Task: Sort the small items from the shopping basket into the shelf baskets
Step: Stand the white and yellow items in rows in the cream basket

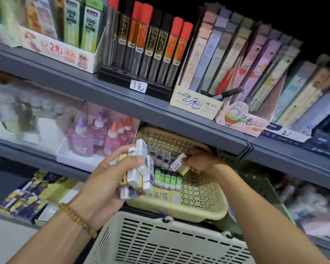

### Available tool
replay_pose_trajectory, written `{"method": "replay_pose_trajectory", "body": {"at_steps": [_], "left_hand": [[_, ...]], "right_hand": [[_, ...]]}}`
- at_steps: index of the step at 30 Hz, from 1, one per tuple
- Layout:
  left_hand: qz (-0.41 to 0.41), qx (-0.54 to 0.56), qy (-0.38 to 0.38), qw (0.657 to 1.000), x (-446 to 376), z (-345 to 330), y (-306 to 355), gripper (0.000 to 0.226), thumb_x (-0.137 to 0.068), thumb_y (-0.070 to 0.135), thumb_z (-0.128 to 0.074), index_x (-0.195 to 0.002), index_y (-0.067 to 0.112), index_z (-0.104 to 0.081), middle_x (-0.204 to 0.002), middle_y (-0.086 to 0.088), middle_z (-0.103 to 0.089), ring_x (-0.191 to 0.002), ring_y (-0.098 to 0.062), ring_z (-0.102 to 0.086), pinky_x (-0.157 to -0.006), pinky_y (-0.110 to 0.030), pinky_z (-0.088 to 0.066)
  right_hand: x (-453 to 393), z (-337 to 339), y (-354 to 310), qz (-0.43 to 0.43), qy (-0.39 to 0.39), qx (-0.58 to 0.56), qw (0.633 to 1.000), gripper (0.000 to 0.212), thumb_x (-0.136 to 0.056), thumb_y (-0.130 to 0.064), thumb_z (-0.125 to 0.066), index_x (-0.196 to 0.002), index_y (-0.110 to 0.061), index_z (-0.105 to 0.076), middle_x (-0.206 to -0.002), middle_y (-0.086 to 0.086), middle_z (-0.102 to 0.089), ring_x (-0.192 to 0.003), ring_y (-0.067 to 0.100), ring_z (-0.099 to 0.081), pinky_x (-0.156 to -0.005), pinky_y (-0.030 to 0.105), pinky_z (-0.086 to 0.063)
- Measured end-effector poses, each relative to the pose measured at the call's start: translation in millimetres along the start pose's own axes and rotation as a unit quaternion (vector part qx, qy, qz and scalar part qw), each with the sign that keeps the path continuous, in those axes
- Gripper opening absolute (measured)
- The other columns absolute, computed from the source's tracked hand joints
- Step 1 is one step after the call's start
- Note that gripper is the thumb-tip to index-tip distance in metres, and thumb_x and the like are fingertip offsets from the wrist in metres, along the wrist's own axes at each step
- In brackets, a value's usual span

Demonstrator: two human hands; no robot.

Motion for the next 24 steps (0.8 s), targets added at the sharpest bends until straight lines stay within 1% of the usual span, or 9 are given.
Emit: {"method": "replay_pose_trajectory", "body": {"at_steps": [3,7,10,12,14,17,20,22,24], "left_hand": [[0.012,-0.004,0.012,1.000,-11,2,-1,0.043,-0.053,0.013,-0.067,-0.096,0.010,-0.064,-0.071,-0.015,-0.073,-0.053,-0.025,-0.068,-0.042,-0.028,-0.053],[0.022,0.002,0.031,0.999,-14,0,0,0.031,-0.060,0.014,-0.056,-0.091,0.008,-0.061,-0.057,-0.012,-0.069,-0.044,-0.020,-0.065,-0.037,-0.025,-0.051],[-0.002,-0.022,0.003,1.000,-5,-1,-1,0.008,-0.085,0.001,-0.047,-0.084,0.003,-0.055,-0.047,-0.010,-0.064,-0.036,-0.016,-0.061,-0.032,-0.020,-0.046],[-0.010,-0.027,0.024,0.999,-2,6,-2,0.023,-0.095,-0.004,-0.037,-0.077,0.000,-0.051,-0.043,-0.010,-0.060,-0.030,-0.013,-0.056,-0.028,-0.019,-0.041],[0.018,-0.010,0.024,1.000,-1,2,-9,0.010,-0.088,0.003,-0.051,-0.082,-0.003,-0.056,-0.061,-0.018,-0.064,-0.040,-0.018,-0.061,-0.035,-0.019,-0.046],[0.059,0.032,0.040,0.997,-1,1,-11,0.040,-0.061,0.017,-0.068,-0.100,0.005,-0.065,-0.086,-0.021,-0.070,-0.064,-0.028,-0.065,-0.047,-0.030,-0.052],[0.069,0.047,0.041,0.996,-3,5,-15,0.057,-0.048,0.020,-0.075,-0.103,0.007,-0.067,-0.092,-0.021,-0.071,-0.068,-0.030,-0.066,-0.048,-0.031,-0.054],[0.075,0.058,0.050,0.994,-4,5,-15,0.058,-0.043,0.019,-0.077,-0.099,0.007,-0.069,-0.090,-0.020,-0.071,-0.064,-0.028,-0.068,-0.047,-0.032,-0.054],[0.082,0.076,0.052,0.992,-2,6,-16,0.051,-0.047,0.017,-0.077,-0.097,0.007,-0.069,-0.087,-0.019,-0.072,-0.061,-0.027,-0.069,-0.046,-0.033,-0.054]], "right_hand": [[-10,1,-9,0.011,0.016,0.035,0.999,0.019,-0.097,-0.030,-0.055,-0.087,-0.014,-0.059,-0.077,0.000,-0.053,-0.068,0.014,-0.049,-0.067,0.030,-0.042],[-16,-1,-10,0.008,0.056,0.044,0.997,0.029,-0.095,-0.034,-0.059,-0.107,-0.009,-0.065,-0.107,0.008,-0.065,-0.093,0.018,-0.060,-0.068,0.026,-0.043],[-9,6,-2,0.002,0.127,-0.021,0.992,0.020,-0.092,-0.033,-0.064,-0.100,-0.015,-0.068,-0.103,0.001,-0.066,-0.088,0.013,-0.058,-0.071,0.025,-0.044],[0,10,0,0.010,0.133,-0.070,0.989,0.012,-0.093,-0.030,-0.064,-0.093,-0.020,-0.070,-0.094,-0.008,-0.065,-0.093,0.013,-0.059,-0.080,0.024,-0.045],[13,3,-2,0.027,0.085,-0.143,0.986,0.008,-0.092,-0.024,-0.066,-0.085,-0.022,-0.071,-0.079,-0.010,-0.065,-0.079,0.010,-0.060,-0.070,0.022,-0.048],[33,-21,-12,0.049,-0.011,-0.208,0.977,0.007,-0.091,-0.017,-0.068,-0.084,-0.018,-0.070,-0.071,-0.003,-0.065,-0.062,0.007,-0.058,-0.055,0.018,-0.048],[46,-47,-22,0.044,-0.094,-0.164,0.981,0.017,-0.092,-0.003,-0.057,-0.083,-0.012,-0.068,-0.080,0.003,-0.066,-0.065,0.009,-0.061,-0.064,0.020,-0.053],[51,-53,-25,0.042,-0.095,-0.158,0.982,0.020,-0.091,0.002,-0.058,-0.079,-0.010,-0.069,-0.082,0.006,-0.068,-0.065,0.012,-0.065,-0.068,0.027,-0.058],[56,-51,-29,0.054,-0.077,-0.157,0.983,0.014,-0.092,-0.006,-0.062,-0.082,-0.011,-0.070,-0.081,0.008,-0.071,-0.064,0.012,-0.066,-0.071,0.032,-0.060]]}}
Point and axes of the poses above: each hand's wrist, its own x-axis away from the middle knuckle, its own z-axis out of the back of the hand, y = z × x, the point moved 7 cm from there along -x, towards the middle knuckle
